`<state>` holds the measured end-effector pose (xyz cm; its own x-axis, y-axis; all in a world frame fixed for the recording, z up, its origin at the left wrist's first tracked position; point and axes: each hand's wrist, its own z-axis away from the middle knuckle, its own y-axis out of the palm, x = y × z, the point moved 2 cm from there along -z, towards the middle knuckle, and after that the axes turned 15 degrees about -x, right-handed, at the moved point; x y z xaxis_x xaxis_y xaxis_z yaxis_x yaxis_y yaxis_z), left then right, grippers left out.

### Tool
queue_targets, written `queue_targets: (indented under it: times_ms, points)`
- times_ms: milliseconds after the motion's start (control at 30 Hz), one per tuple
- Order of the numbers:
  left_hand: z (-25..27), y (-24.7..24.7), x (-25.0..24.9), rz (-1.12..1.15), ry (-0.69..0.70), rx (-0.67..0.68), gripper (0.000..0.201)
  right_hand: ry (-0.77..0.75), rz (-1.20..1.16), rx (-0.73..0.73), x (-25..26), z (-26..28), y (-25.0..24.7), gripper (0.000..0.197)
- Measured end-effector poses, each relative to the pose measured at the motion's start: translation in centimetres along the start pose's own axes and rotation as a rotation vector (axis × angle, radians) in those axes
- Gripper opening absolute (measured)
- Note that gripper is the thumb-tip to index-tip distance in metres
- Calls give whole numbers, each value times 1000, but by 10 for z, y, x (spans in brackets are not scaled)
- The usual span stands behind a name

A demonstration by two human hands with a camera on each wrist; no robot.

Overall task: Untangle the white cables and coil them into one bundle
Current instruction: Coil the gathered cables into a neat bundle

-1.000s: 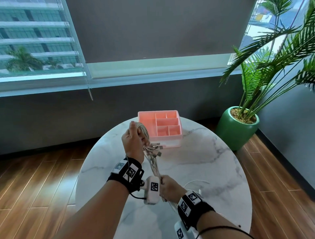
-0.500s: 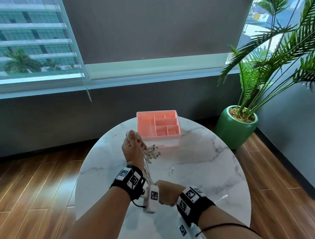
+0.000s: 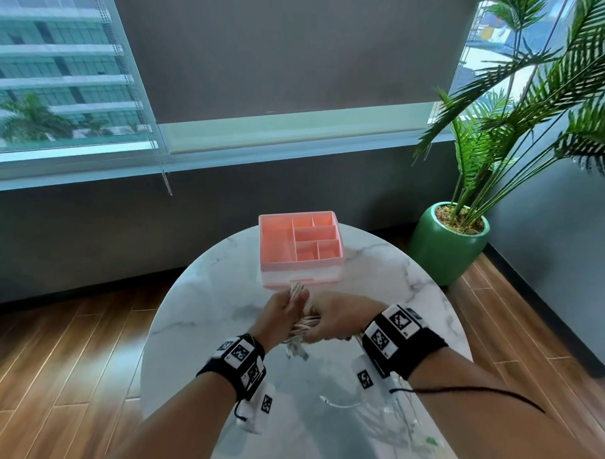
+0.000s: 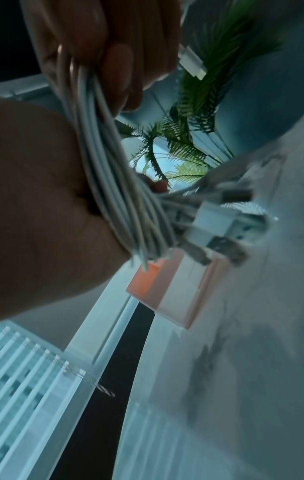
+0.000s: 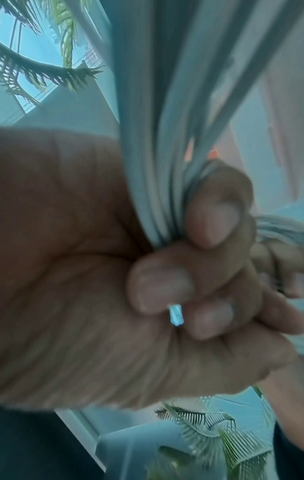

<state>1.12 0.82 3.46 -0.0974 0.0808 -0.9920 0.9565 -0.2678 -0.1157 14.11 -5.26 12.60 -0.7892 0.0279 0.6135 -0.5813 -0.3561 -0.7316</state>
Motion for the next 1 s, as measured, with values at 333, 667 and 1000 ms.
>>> queue_targets:
  times_ms: [333, 667, 1000]
  points:
    - [18, 3, -41, 111, -285, 349, 64, -6, -333, -186, -18, -12, -44, 31]
    - [22, 6, -62, 476, -431, 390, 20, -91, -557, -356, -35, -20, -24, 47]
    - [17, 12, -73, 407, -399, 139, 25, -139, -592, -416, -32, -31, -32, 51]
